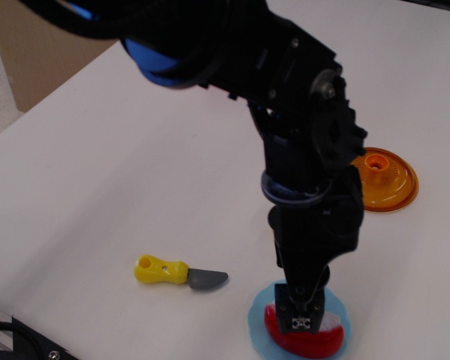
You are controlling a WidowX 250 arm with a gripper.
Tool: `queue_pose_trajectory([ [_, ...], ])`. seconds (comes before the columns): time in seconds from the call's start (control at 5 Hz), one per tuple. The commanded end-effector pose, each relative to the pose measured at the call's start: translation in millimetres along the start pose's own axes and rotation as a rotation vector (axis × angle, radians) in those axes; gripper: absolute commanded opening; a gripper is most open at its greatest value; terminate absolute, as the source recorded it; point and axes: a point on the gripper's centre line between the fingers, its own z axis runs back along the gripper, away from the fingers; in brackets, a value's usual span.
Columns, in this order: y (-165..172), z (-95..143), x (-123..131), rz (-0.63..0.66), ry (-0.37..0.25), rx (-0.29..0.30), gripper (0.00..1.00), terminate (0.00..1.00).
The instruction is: Put sushi on plate
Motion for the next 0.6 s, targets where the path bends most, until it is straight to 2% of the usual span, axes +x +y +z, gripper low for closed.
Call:
queue_pose_trajectory([
  [0.0, 24.3, 52.5, 9.1, 0.064, -0.094, 0.084, 1.00, 0.00],
  [0.2, 24.3, 52.5, 9.1, 0.064, -0.094, 0.084, 1.00, 0.00],
  [0.4, 24.3, 52.5, 9.1, 0.064, -0.094, 0.084, 1.00, 1.00],
])
